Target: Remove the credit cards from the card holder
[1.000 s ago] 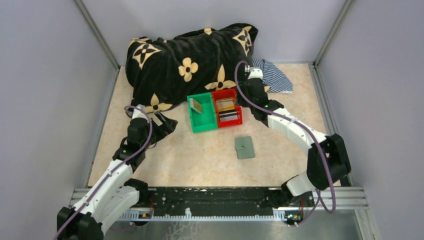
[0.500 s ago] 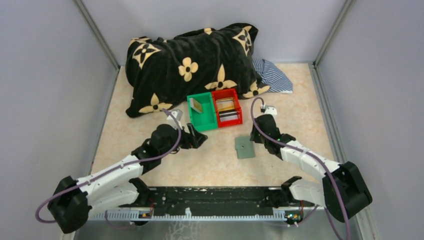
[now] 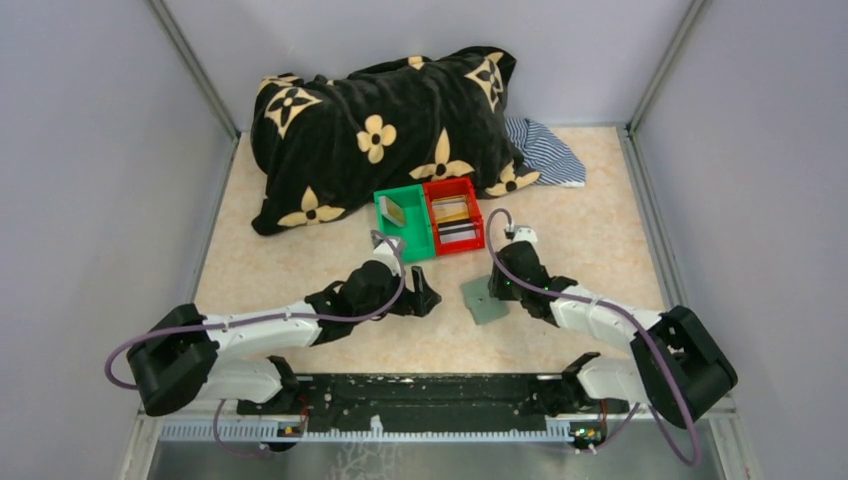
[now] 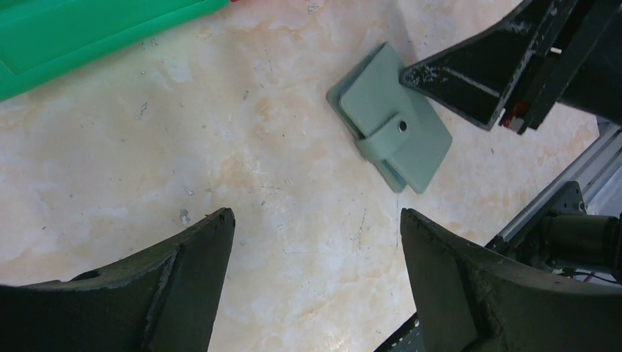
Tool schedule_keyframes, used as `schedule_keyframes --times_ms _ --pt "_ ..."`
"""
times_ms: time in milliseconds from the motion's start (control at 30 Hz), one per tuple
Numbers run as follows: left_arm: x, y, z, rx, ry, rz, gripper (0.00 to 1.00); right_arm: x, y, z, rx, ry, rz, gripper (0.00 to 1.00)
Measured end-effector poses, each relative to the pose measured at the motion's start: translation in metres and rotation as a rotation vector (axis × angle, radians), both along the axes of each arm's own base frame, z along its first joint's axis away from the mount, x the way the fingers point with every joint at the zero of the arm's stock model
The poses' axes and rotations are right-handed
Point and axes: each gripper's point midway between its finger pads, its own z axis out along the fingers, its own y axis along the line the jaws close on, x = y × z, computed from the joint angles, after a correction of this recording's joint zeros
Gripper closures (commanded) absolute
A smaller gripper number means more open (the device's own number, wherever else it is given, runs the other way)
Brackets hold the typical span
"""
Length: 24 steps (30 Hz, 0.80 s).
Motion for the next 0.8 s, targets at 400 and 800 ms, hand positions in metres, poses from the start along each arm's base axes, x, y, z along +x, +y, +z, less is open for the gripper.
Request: schedule_keyframes --times_ms 400,800 --pt "0.007 -0.011 -0.001 0.001 0.008 0.026 0.11 -0.022 0.015 0.007 0.039 -0.006 0.064 0.77" --pt "0.009 -0.020 0.006 -0.013 -0.003 0.018 0.11 -0.031 -0.009 0.011 -0.046 -0.013 0.032 0.93"
